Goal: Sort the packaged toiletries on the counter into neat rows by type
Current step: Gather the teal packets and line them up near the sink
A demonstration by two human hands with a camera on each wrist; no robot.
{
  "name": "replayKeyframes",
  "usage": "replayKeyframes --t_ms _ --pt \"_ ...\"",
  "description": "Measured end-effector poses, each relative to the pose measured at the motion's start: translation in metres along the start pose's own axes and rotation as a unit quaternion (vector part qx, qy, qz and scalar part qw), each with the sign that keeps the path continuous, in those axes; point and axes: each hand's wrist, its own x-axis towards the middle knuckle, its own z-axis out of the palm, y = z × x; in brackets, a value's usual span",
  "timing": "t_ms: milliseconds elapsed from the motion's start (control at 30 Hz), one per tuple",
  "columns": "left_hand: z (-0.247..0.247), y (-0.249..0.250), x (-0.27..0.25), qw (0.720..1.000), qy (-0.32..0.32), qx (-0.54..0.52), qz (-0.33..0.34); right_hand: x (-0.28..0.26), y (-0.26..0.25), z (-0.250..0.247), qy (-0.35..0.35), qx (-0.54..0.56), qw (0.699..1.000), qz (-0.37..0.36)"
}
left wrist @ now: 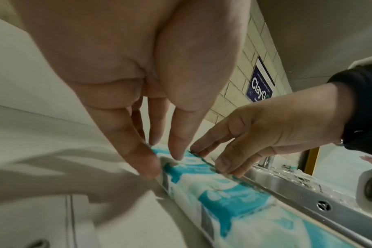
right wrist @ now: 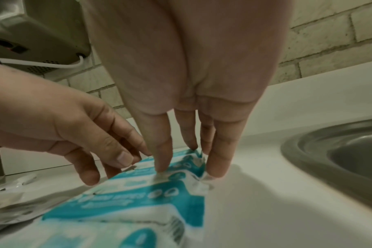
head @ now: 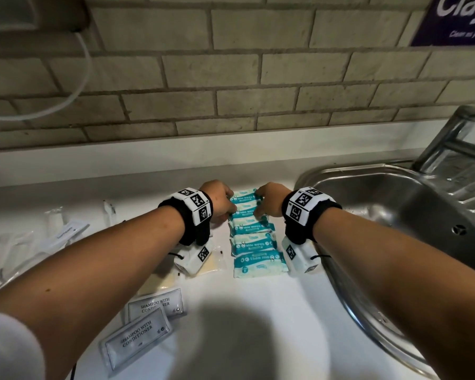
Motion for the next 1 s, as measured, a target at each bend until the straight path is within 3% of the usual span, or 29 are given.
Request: replayKeyframes --t_ms 200,367,600,1000 --pt "0.001 0.002 -0.012 0.991 -0.015 0.112 0.077 -0.031 -0.005 -0.001 0.022 -0.02 0.998 -0.057" --pt "0.009 0.006 -0.02 0.966 -0.055 0.214 0.137 -0.075 -0.008 0.003 -0.049 -0.058 0.991 -0.108" --pt "0.012 0.01 -0.03 0.951 -0.078 0.269 0.132 -0.106 -0.016 0.024 -0.08 -0.186 0.973 -0.109" --pt "0.01 0.013 -0.035 0.949 -0.084 0.278 0.123 -0.102 -0.019 0.026 -0.069 -0.188 0.974 -0.101"
